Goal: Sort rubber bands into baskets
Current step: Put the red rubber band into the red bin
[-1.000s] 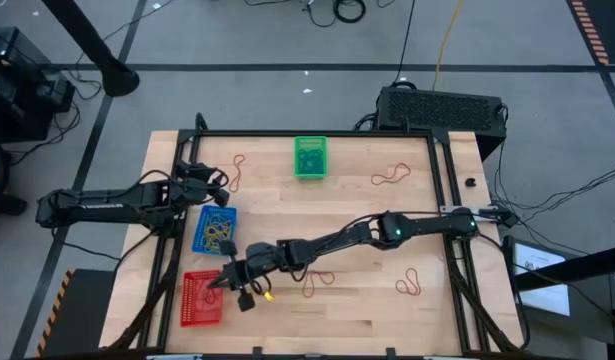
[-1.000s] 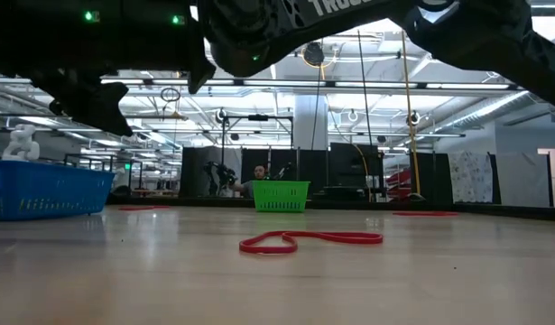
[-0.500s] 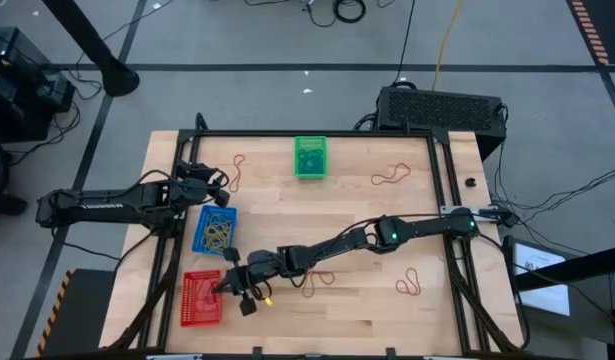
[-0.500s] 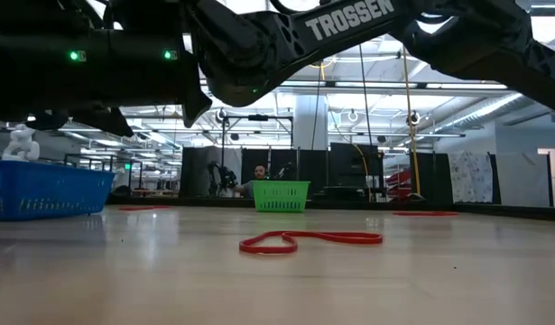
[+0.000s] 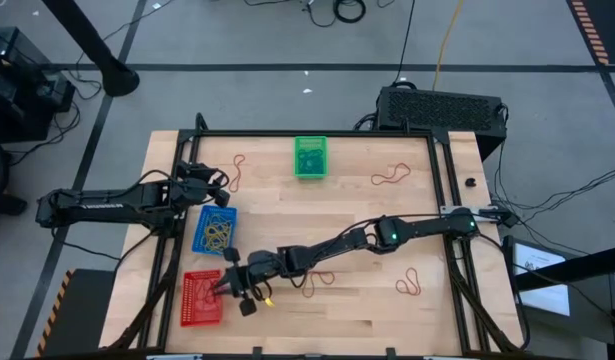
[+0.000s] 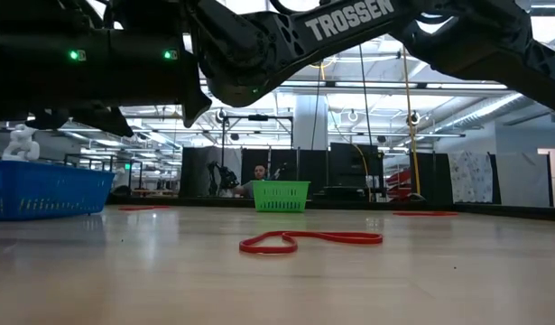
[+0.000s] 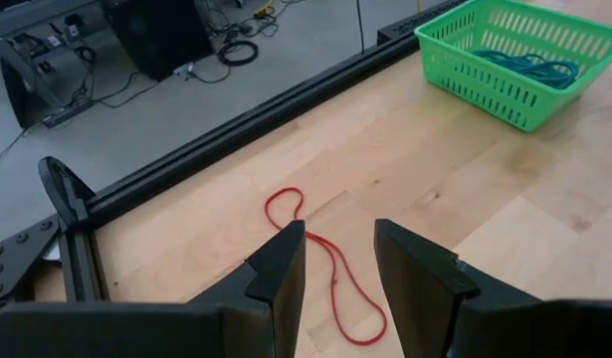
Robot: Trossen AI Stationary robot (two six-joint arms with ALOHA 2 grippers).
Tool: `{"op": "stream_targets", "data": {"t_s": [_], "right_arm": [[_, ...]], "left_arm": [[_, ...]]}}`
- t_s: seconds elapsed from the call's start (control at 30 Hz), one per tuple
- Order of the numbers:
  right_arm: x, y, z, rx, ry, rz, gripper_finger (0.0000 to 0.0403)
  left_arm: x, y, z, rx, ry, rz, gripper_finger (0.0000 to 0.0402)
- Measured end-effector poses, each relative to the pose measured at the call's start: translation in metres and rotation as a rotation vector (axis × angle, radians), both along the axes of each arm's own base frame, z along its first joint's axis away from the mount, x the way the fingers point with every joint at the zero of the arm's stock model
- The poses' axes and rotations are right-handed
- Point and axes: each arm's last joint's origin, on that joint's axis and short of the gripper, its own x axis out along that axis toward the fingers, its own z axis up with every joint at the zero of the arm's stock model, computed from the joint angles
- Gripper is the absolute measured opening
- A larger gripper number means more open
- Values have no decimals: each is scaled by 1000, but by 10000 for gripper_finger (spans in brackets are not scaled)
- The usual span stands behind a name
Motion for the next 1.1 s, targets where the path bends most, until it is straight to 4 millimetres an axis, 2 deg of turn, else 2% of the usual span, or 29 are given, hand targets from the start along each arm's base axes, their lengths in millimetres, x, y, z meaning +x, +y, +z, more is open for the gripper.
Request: {"op": "stream_targets", "data": {"t_s": [0.13, 0.23, 0.33, 0.43, 0.53, 0.7, 0.83, 0.93, 1.0, 1.1], "right_arm": [[0, -1, 1, 21, 9, -2, 93], [-1, -8, 12, -7, 75, -5, 113], [-6, -21, 40, -76, 179, -18, 125], [-23, -34, 87, -132, 286, -25, 127], [-49, -47, 132, -188, 416, -22, 124], [-102, -74, 184, -250, 674, -37, 114], [-155, -101, 229, -251, 861, -125, 102], [-189, -117, 242, -228, 1057, -224, 94], [-204, -124, 246, -199, 1157, -313, 90], [-221, -127, 260, -111, 1161, -403, 87]], "left_arm": [[0, 0, 0, 0, 0, 0, 132], [0, 0, 0, -14, -1, -16, 132], [1, -1, 0, -22, -2, -26, 132], [1, -1, 0, -22, -2, -26, 132], [1, -1, 0, -22, -2, -26, 132], [1, -1, 0, -22, -2, -26, 132], [1, -1, -1, -30, -4, -35, 132], [1, -1, -1, -31, -4, -36, 132], [1, -1, -1, -36, -5, -42, 132], [1, -1, -1, -46, -6, -55, 132]]}}
